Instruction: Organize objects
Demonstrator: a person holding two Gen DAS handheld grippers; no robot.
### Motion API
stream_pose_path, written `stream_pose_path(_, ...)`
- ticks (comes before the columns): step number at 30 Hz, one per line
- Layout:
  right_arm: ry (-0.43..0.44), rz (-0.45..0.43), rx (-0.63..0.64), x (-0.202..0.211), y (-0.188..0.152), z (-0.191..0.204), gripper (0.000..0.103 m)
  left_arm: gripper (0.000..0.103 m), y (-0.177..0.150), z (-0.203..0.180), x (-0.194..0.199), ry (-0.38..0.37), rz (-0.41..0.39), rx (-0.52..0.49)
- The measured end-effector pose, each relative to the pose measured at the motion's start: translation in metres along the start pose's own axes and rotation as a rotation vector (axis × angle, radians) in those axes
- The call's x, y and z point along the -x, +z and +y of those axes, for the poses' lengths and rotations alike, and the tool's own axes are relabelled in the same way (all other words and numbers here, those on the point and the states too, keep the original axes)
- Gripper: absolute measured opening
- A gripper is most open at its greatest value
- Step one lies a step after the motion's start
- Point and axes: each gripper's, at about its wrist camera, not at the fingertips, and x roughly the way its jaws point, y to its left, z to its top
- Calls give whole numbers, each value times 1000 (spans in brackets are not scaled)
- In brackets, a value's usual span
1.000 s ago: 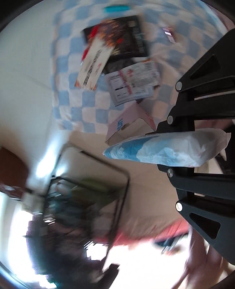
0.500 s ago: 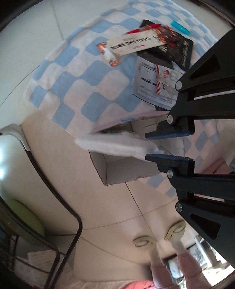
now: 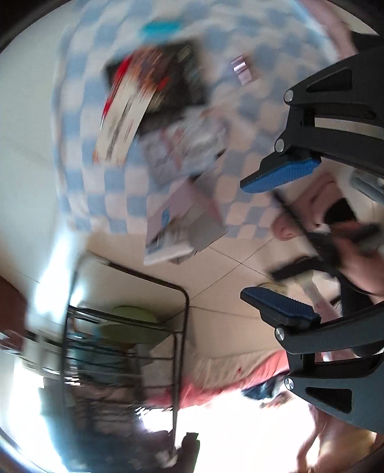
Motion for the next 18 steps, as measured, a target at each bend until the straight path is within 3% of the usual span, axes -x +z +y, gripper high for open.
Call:
stream_pose_path(2,-5,-41,-19,32,-18,-20,78,41,7,8,-19,-79,-26,12)
stream_pose_path(5,30,-95,-83,62,-37,-48,78,41,8,11,-31,-82,-99,-23)
stream_pose_path(9,80,-131,-148,72,-29,-72,78,41,4,9,-46,-128,-148,-21)
stream_pose_path(12,96,-91,-136,64,-17,-73,78,41,5,3,-66,-182,-136,-35)
stream_pose_path(18,119,-56,-121,66,-20,-81,78,41,8,14,-101,-183,-105,-13)
